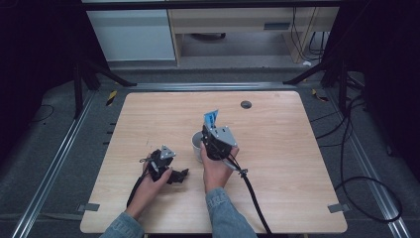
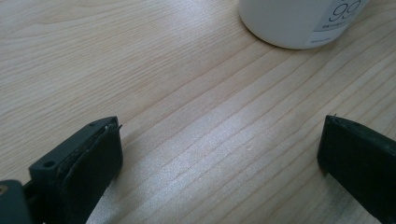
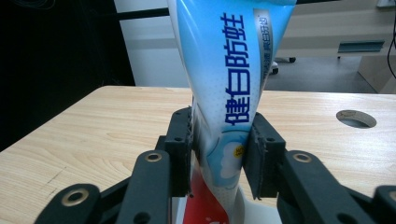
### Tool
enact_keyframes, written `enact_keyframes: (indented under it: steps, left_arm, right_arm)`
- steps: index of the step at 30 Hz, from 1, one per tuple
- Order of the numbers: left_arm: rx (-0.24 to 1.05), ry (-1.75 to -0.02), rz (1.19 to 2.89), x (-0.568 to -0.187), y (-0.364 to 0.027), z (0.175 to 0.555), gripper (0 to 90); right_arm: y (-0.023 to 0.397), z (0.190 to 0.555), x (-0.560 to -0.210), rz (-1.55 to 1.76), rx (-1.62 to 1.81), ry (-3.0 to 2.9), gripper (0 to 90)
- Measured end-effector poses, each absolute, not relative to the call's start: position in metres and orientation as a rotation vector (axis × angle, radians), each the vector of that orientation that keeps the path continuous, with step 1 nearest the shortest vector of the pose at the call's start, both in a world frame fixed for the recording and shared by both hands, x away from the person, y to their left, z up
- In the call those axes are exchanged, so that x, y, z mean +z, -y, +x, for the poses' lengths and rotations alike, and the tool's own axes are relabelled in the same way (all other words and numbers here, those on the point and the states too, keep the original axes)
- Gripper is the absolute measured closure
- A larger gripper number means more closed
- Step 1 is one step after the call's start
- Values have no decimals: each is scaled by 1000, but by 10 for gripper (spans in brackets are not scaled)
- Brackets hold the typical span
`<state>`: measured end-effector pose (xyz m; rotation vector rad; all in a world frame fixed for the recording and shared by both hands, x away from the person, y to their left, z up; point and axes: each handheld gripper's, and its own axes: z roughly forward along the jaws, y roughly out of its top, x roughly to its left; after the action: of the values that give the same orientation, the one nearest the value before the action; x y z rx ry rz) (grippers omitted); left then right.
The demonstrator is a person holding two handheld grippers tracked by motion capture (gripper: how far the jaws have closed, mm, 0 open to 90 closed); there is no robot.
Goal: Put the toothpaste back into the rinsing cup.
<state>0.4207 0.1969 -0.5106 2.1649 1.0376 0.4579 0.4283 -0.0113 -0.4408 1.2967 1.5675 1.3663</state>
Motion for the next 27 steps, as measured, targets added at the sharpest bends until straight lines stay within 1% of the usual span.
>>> enact_keyframes:
  steps: [20,27]
  left_arm:
    - [459,-1036,2166,-511,-197,421,0]
    - [459,-1036,2166,-511,-197,421,0]
  right_arm:
    - [16,427,-437,1273,1312,-1604,498]
    - [17,427,-437,1268,1286,-1622,484]
